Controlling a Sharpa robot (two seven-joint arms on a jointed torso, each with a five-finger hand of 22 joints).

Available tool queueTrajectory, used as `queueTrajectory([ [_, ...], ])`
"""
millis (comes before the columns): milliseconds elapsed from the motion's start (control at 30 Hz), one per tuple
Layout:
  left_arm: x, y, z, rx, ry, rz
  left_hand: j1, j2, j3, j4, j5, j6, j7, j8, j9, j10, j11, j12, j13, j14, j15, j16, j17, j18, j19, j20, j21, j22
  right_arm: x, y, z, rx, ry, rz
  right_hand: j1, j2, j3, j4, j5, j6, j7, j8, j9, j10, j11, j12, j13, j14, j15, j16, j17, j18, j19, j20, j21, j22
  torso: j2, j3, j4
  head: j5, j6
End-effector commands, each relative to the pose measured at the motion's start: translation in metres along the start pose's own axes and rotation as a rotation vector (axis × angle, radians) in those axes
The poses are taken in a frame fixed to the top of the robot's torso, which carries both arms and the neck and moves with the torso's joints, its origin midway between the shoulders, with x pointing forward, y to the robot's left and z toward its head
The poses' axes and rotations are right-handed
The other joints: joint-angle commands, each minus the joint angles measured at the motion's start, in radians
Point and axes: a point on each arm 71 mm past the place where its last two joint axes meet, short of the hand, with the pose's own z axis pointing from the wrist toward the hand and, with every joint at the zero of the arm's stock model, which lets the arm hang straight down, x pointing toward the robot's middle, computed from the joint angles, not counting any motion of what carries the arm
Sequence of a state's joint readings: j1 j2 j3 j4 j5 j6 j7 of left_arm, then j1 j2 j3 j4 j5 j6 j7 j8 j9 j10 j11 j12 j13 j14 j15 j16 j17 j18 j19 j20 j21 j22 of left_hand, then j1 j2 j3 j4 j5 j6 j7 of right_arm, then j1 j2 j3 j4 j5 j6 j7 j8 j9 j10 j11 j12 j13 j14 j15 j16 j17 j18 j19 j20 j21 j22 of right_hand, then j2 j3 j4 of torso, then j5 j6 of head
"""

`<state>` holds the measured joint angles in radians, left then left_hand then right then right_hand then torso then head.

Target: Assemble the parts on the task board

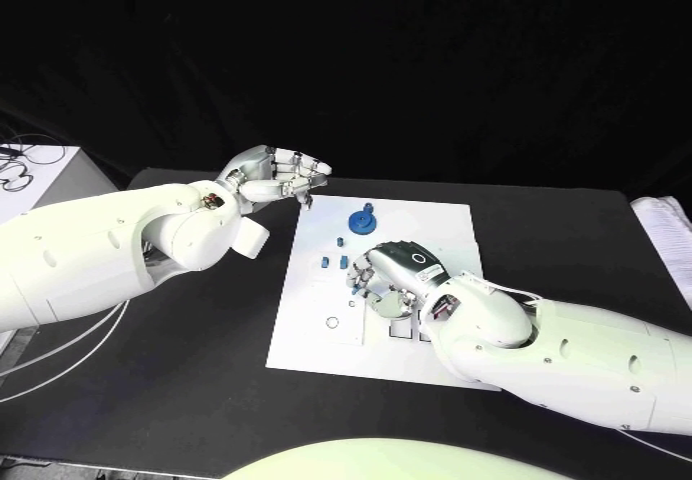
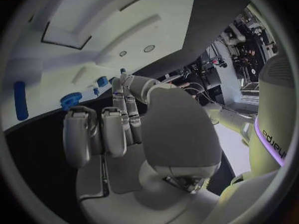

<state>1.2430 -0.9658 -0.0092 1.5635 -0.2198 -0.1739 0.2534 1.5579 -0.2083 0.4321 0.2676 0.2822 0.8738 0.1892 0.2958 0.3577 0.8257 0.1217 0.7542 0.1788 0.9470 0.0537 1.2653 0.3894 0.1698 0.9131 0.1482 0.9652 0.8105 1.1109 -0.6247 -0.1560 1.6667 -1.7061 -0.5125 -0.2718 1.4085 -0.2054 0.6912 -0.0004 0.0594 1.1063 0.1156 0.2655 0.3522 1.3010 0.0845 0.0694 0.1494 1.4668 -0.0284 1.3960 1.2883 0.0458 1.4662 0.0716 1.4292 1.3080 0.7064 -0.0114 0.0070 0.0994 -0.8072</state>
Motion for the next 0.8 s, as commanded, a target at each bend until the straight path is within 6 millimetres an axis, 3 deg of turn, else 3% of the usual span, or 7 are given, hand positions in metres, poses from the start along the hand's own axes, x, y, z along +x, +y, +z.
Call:
queueTrajectory([
  [33,0.003,-0.001,0.001,-0.001,0.016,-0.01,-0.002,-0.007,0.004,0.0,-0.001,-0.008,-0.002,0.0,0.001,-0.004,0.001,-0.006,-0.001,0.005,0.001,-0.006,0.001,0.014,0.004,0.002,0.004,0.001,0.003,0.001,0.001,-0.007,0.008,-0.044,-0.005,0.009,0.001,-0.005,0.003,0.006,-0.001,0.002,0.002,0.05,-0.044,0.001,0.001,0.051,-0.009,0.004,-0.001,-0.014,0.059,-0.007,-0.004,0.184,0.0,-0.0001,-0.0003,0.006,-0.005],
  [800,0.003,0.001,0.002,-0.013,0.021,-0.009,-0.005,-0.008,0.006,0.0,-0.001,-0.008,-0.002,0.001,0.002,-0.006,0.002,-0.007,-0.001,0.006,0.002,-0.006,0.003,0.014,0.004,0.003,0.005,0.001,0.017,-0.001,0.001,-0.005,0.056,-0.058,-0.007,0.009,0.002,-0.008,0.003,0.005,0.0,0.002,0.002,0.05,-0.043,0.0,0.001,0.051,-0.008,0.006,0.001,-0.014,0.059,-0.007,-0.003,0.185,-0.001,-0.0006,-0.0001,0.017,-0.02],
])
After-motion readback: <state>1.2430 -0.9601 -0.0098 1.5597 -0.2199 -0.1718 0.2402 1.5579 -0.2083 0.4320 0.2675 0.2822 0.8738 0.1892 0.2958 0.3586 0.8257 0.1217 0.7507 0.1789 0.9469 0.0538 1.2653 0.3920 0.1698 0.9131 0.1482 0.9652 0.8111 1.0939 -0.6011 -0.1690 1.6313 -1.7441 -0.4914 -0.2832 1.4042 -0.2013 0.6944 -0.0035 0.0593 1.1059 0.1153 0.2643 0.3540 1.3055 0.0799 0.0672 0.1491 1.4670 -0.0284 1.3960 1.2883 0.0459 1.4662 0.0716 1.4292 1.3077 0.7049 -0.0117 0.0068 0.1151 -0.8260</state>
